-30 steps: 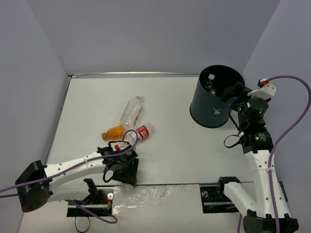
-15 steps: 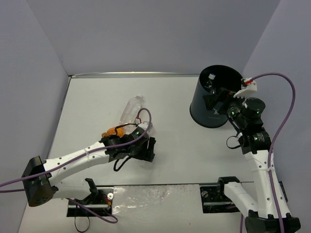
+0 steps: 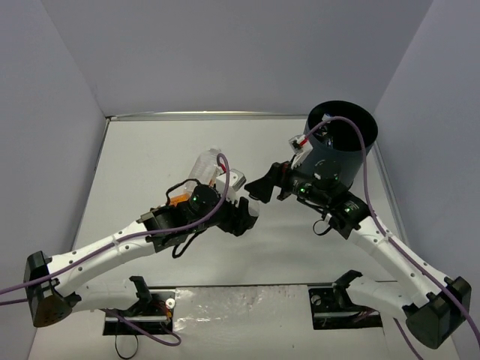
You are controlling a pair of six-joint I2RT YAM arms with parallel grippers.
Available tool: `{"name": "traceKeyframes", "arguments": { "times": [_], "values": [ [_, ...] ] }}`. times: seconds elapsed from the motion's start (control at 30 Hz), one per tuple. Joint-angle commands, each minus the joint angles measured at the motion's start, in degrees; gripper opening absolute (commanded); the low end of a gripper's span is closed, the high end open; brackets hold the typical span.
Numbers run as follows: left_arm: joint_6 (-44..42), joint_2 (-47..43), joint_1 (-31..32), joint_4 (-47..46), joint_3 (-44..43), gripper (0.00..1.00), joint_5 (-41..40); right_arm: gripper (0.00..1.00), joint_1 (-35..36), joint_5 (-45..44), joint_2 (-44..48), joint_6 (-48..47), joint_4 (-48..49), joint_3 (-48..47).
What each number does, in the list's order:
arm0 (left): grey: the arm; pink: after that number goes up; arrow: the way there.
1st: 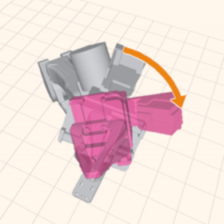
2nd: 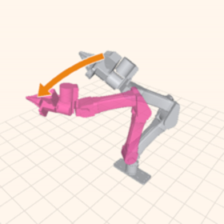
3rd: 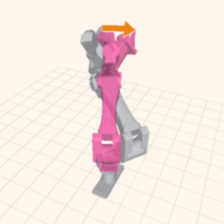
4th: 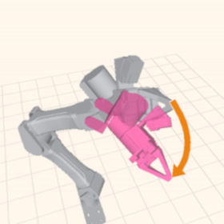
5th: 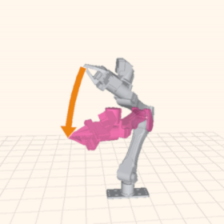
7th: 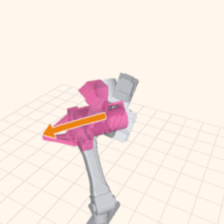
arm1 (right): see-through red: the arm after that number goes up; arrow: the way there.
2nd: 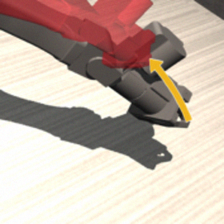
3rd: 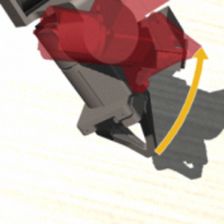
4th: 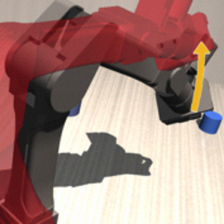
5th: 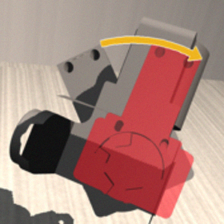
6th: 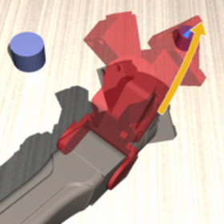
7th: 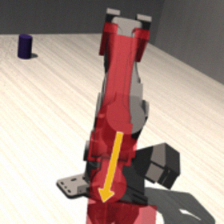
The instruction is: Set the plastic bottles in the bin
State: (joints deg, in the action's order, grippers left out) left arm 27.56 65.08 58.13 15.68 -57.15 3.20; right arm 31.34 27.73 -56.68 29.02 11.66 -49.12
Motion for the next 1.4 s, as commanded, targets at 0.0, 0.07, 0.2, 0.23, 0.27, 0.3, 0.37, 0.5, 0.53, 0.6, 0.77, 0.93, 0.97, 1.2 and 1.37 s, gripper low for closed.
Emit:
{"name": "traceKeyframes", "arguments": {
  "times": [0.0, 0.07, 0.2, 0.23, 0.27, 0.3, 0.37, 0.5, 0.53, 0.6, 0.77, 0.93, 0.97, 1.2, 1.37],
  "values": [
    [-2.8, -4.5, 0.3, -5.3, -1.5, 0.0, -1.6, 1.0, 6.0, -7.6, -4.0, 1.2, 6.9, -0.6],
    [-3.2, -5.3, 0.3, -4.9, -1.6, 0.0, -2.5, 0.99, 8.5, -9.5, -5.2, 1.5, 7.6, -0.4],
    [-3.9, -7.2, 0.4, -4.8, -1.6, 0.0, -3.8, 0.64, 12.3, -10.9, -7.7, 1.3, 8.2, -1.1],
    [-3.9, -7.3, 0.3, -4.8, -1.6, 0.0, -4.1, 0.55, 13.0, -11.4, -7.9, 1.1, 8.2, -1.2],
    [-4.0, -7.3, 0.4, -4.7, -1.7, 0.0, -4.2, 0.46, 13.2, -12.7, -7.9, 1.1, 8.2, -1.4],
    [-4.1, -7.3, 0.4, -4.7, -1.7, 0.0, -4.2, 0.37, 13.4, -14.0, -7.9, 1.0, 8.1, -1.6],
    [-4.1, -7.1, 0.4, -4.1, -2.1, 0.02, -5.2, 0.14, 13.6, -16.5, -7.4, -0.1, 6.8, -2.3],
    [-3.1, -6.2, 0.3, -1.1, -3.8, 0.86, -9.6, 0.0, 13.5, -25.8, -5.5, -2.6, 4.4, -4.5],
    [-3.3, -6.0, 0.3, 0.1, -4.8, 0.97, -10.1, 0.0, 13.4, -28.8, -5.1, -3.4, 3.8, -5.3],
    [-4.3, -5.8, 0.4, 3.6, -7.4, 0.97, -11.3, 0.0, 13.1, -35.1, -4.7, -5.3, 1.8, -8.2],
    [-4.5, -6.2, 0.0, 14.5, -13.2, 0.97, -20.6, 0.0, 5.0, -50.6, -5.0, -14.0, -2.6, -17.2],
    [-1.5, -8.2, -6.2, 19.9, -12.8, 0.97, -28.0, 0.0, -7.5, -57.3, -10.7, -19.7, -3.5, -27.2],
    [-0.8, -8.7, -8.5, 19.9, -11.8, 0.97, -26.9, 0.0, -9.4, -58.3, -11.8, -20.3, -3.9, -28.6],
    [-0.6, -11.3, -27.3, 15.9, -6.7, 0.97, -9.8, 0.0, -22.8, -56.6, -21.9, -21.8, -5.5, -36.0],
    [-2.7, -7.3, -30.9, 15.6, -6.4, 0.97, -5.3, 0.66, -24.8, -61.5, -25.3, -21.2, -7.6, -36.4]
  ]
}}
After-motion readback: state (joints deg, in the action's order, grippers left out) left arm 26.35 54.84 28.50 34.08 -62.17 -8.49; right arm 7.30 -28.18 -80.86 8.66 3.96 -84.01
